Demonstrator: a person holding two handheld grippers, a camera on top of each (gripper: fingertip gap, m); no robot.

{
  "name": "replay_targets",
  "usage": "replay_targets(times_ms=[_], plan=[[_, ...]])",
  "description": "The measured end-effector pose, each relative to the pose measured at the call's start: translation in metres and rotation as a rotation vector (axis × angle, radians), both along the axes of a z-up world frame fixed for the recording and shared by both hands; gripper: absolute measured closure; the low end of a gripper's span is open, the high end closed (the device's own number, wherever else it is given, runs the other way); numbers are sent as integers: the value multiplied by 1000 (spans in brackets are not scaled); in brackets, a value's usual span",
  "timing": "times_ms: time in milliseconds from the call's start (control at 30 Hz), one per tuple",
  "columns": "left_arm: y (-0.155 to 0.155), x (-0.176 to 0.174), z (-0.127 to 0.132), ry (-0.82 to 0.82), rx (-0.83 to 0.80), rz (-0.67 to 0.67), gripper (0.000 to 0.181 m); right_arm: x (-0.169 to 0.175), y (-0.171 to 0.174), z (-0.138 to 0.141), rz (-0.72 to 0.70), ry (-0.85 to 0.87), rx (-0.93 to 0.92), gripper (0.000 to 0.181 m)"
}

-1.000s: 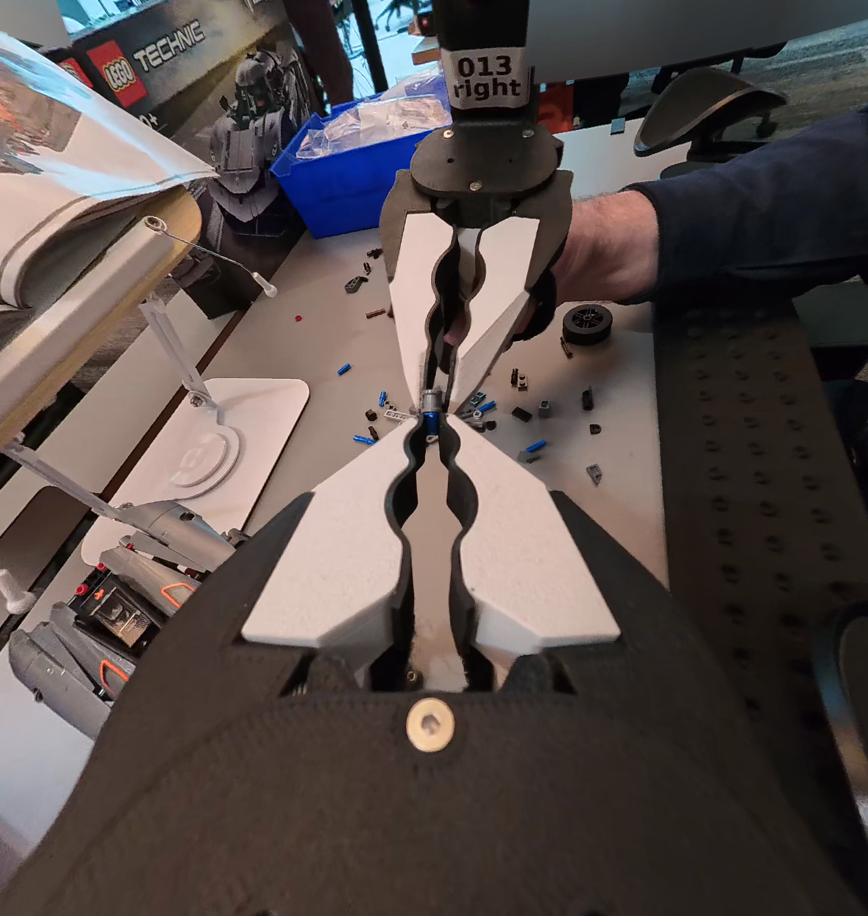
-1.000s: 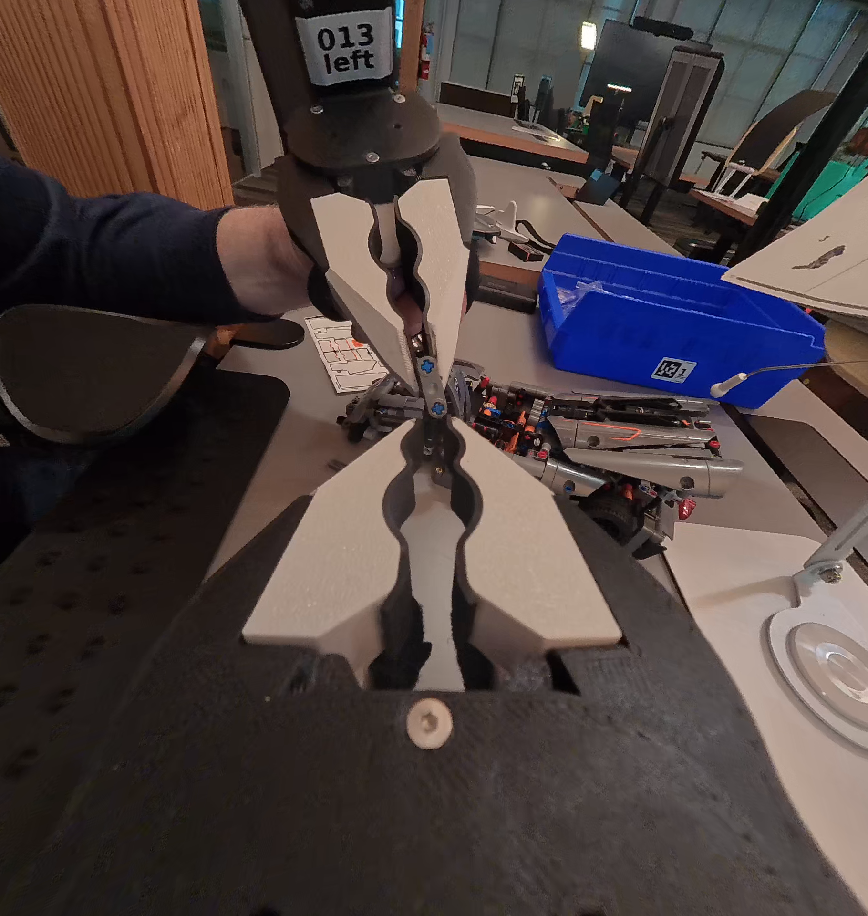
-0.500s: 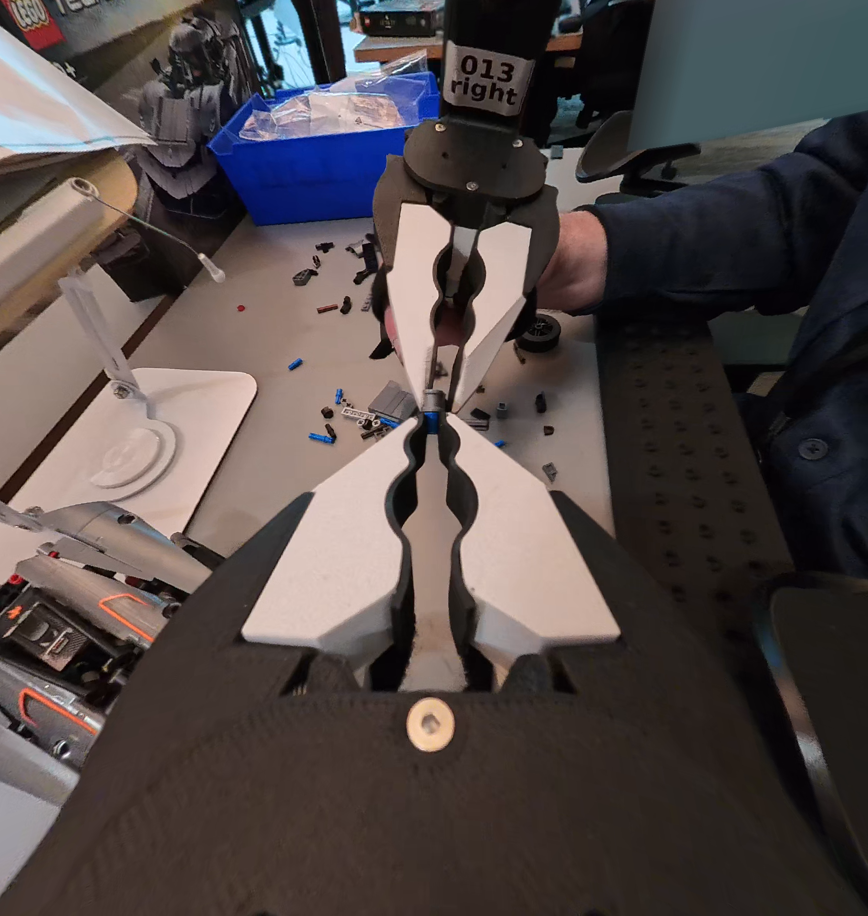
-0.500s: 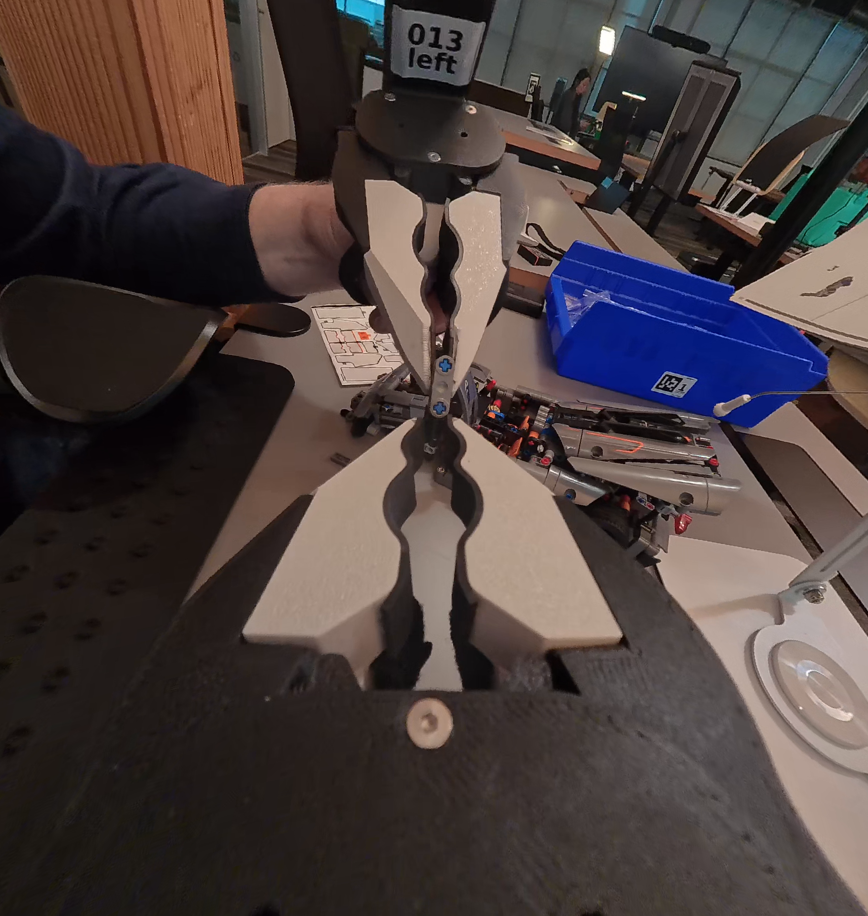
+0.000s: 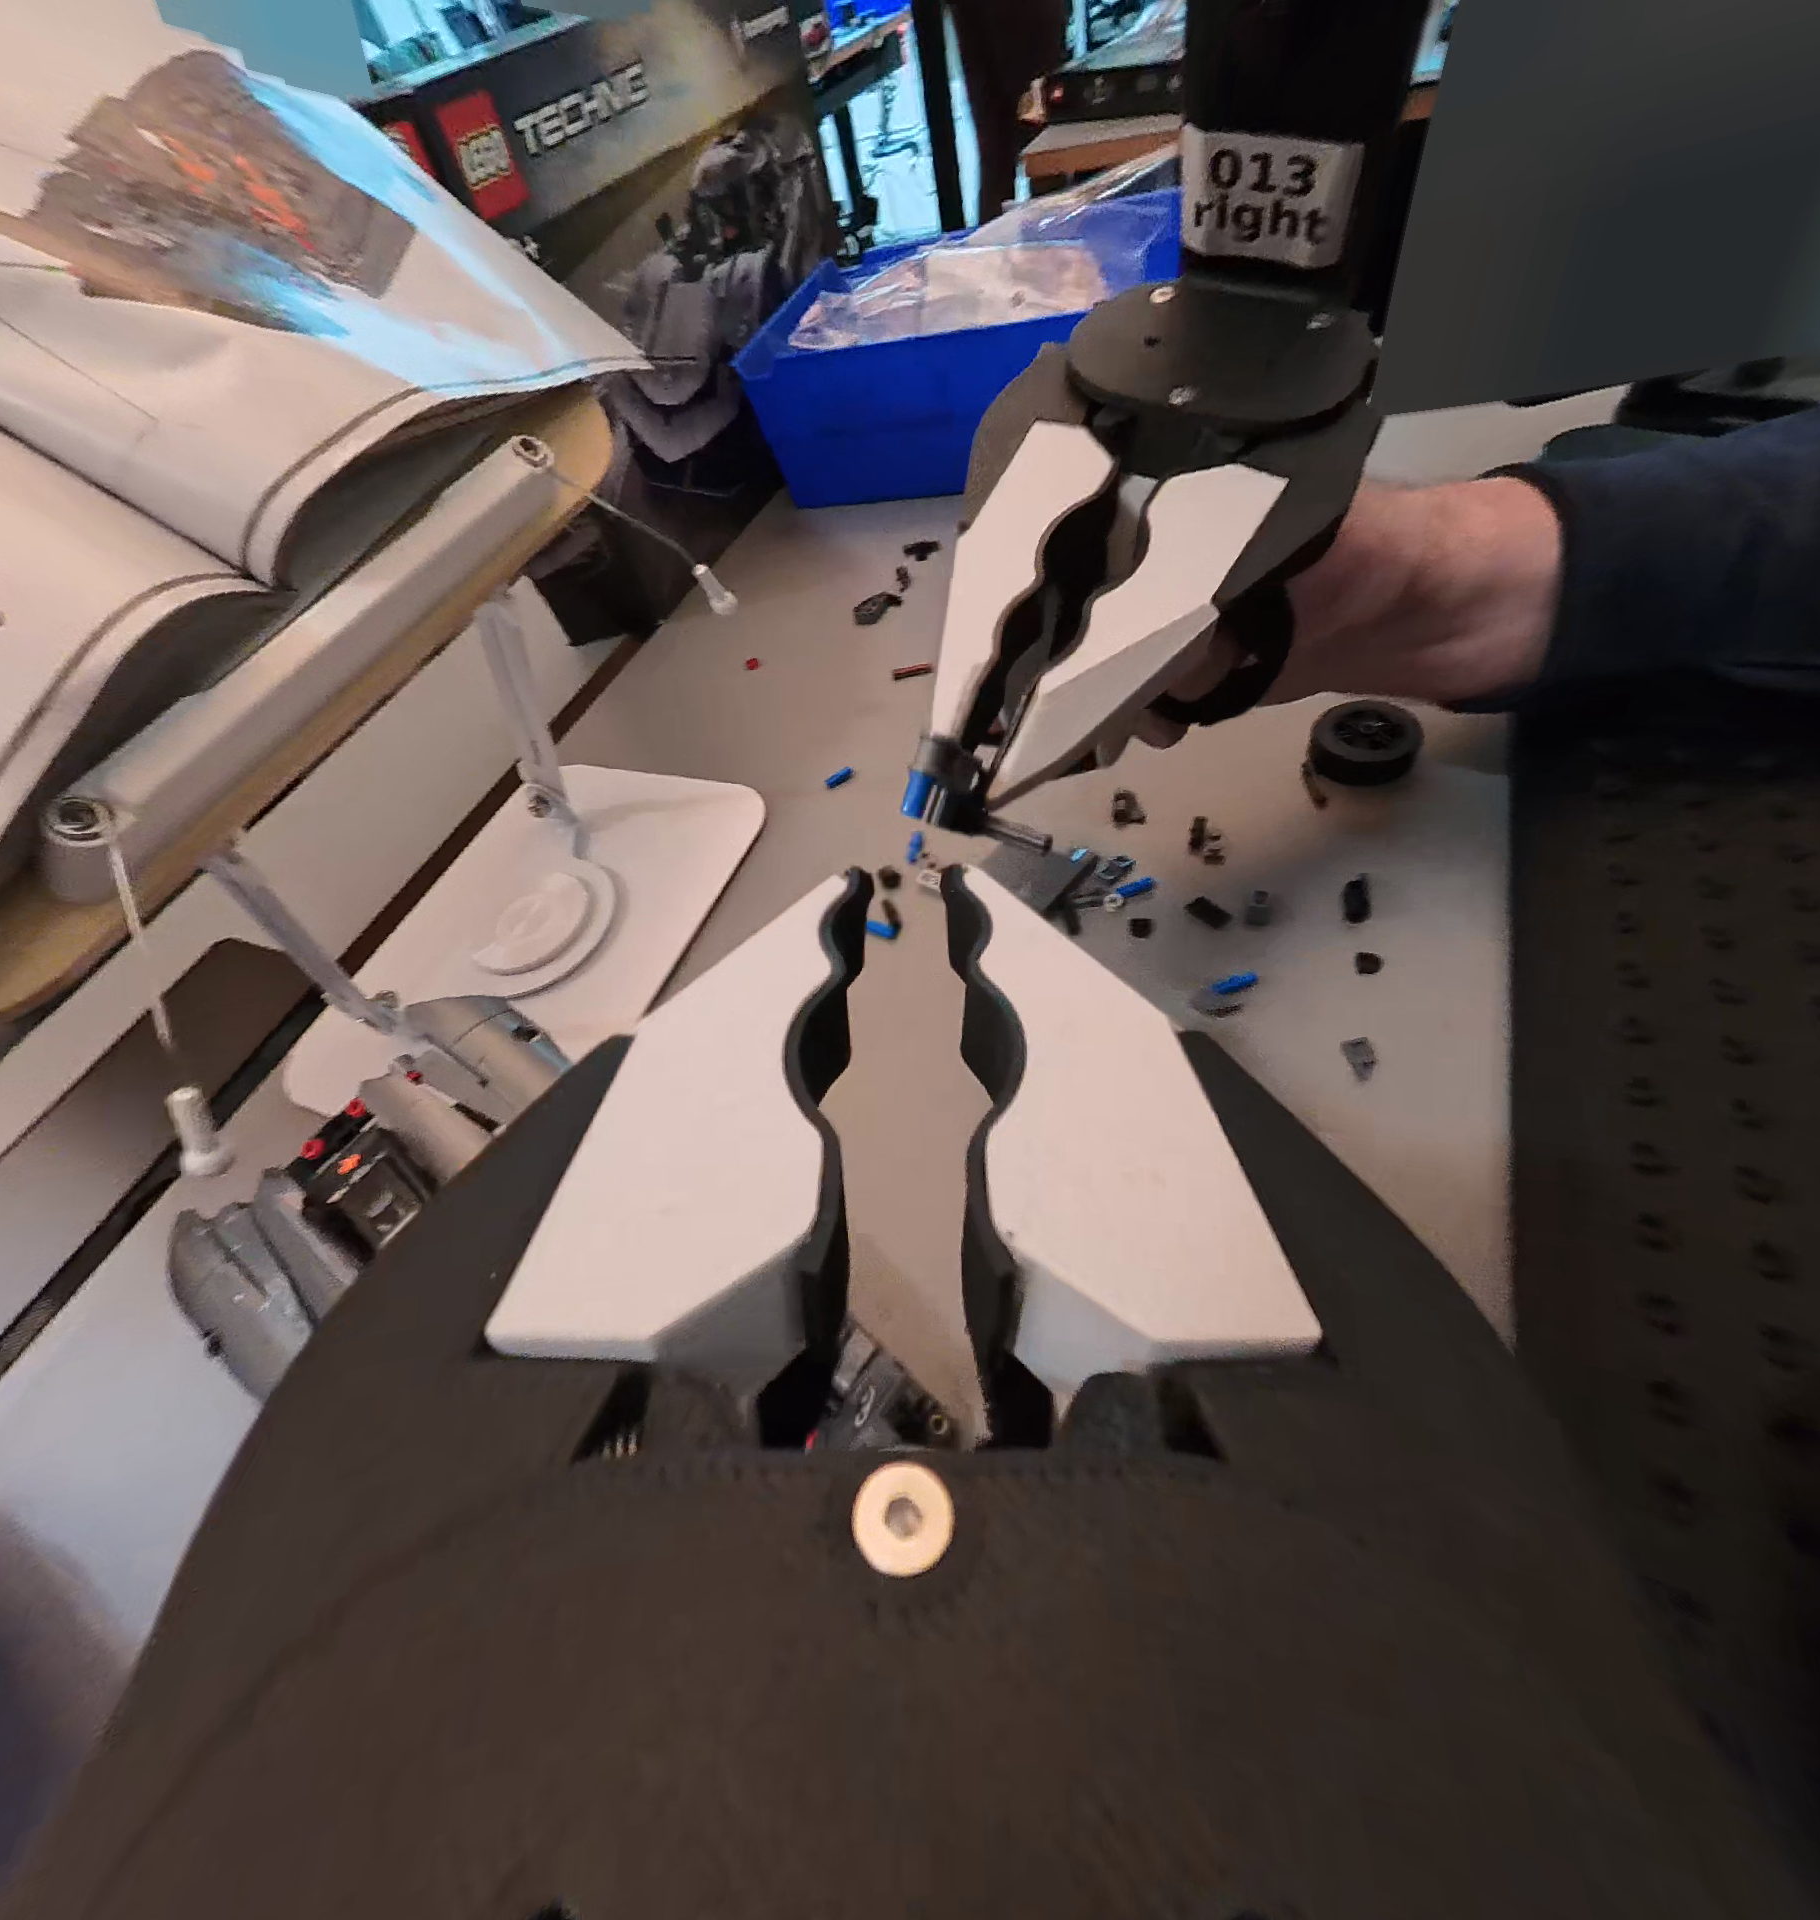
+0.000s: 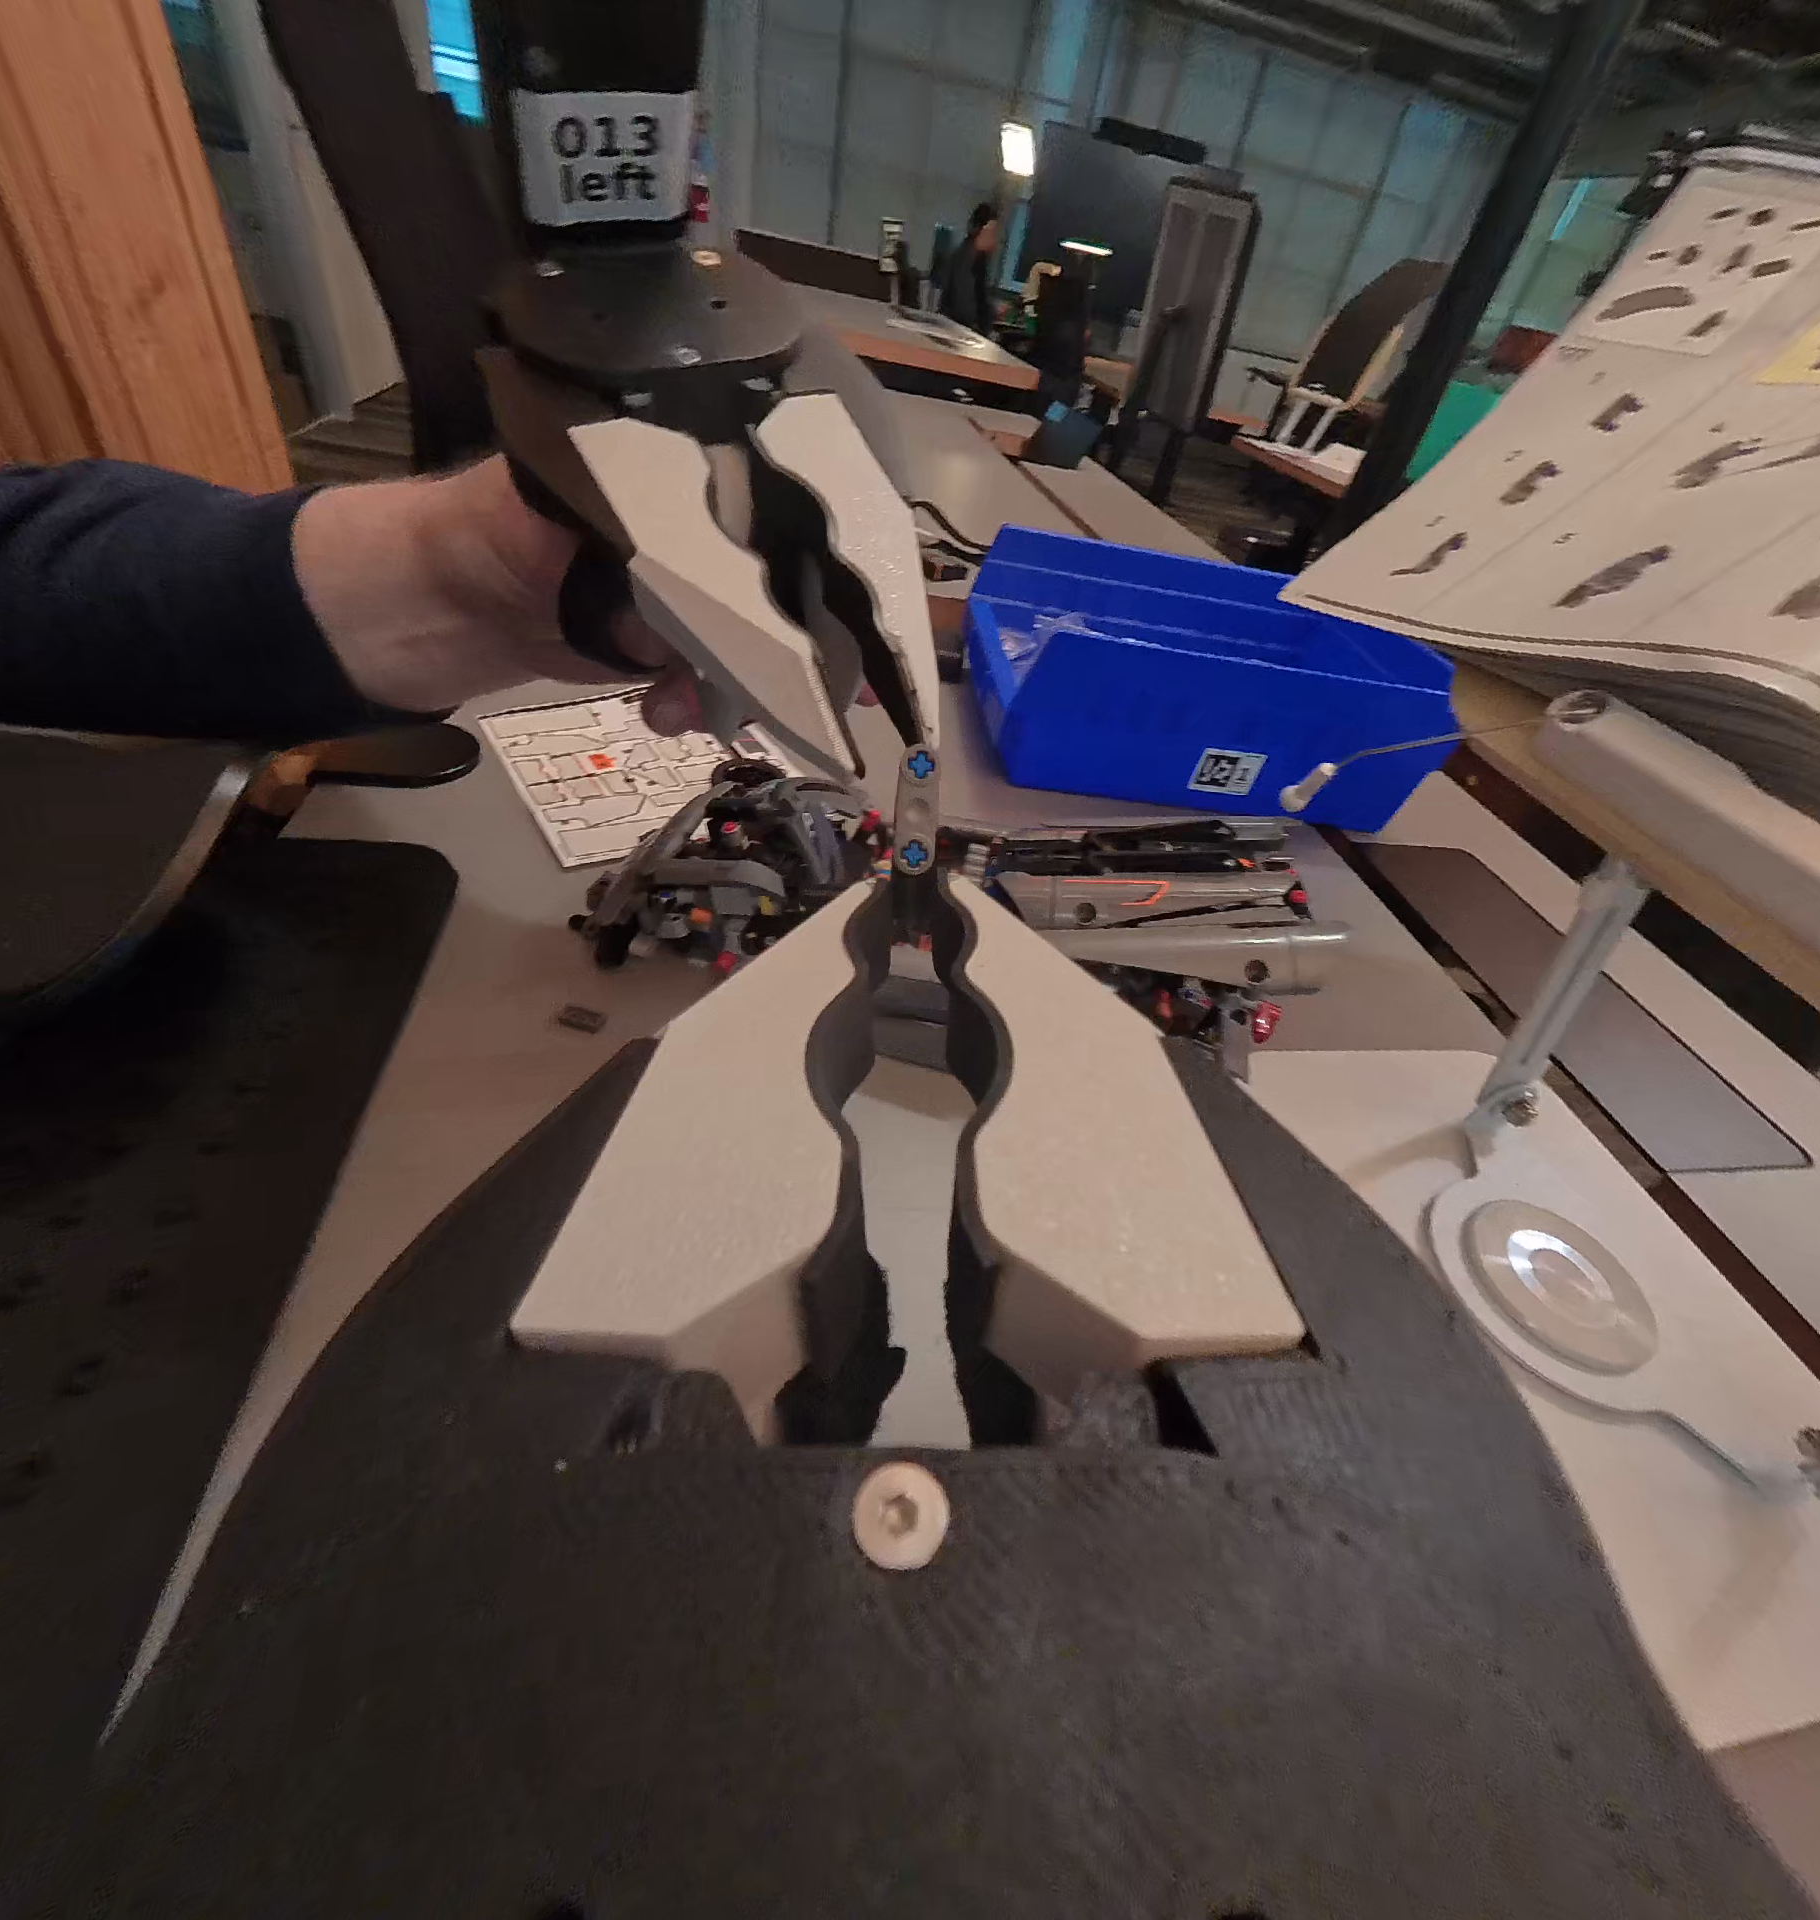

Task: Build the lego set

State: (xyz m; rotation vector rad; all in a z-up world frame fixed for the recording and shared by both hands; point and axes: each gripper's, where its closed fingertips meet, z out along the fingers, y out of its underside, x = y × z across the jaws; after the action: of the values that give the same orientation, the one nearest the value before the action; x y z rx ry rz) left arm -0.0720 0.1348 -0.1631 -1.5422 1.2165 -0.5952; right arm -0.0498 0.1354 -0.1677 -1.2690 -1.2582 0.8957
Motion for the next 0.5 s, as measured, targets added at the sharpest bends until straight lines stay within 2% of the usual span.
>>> replay_targets(times_ms=[200, 333, 500], plan=[[-4, 9, -2, 51, 77, 0, 167, 8, 13, 7, -65, 53, -34, 177], [-3, 16, 2, 110, 226, 34, 161, 8, 15, 6, -76, 54, -46, 177], [0, 27, -5, 278, 412, 87, 160, 7, 15, 7, -71, 70, -81, 177]])
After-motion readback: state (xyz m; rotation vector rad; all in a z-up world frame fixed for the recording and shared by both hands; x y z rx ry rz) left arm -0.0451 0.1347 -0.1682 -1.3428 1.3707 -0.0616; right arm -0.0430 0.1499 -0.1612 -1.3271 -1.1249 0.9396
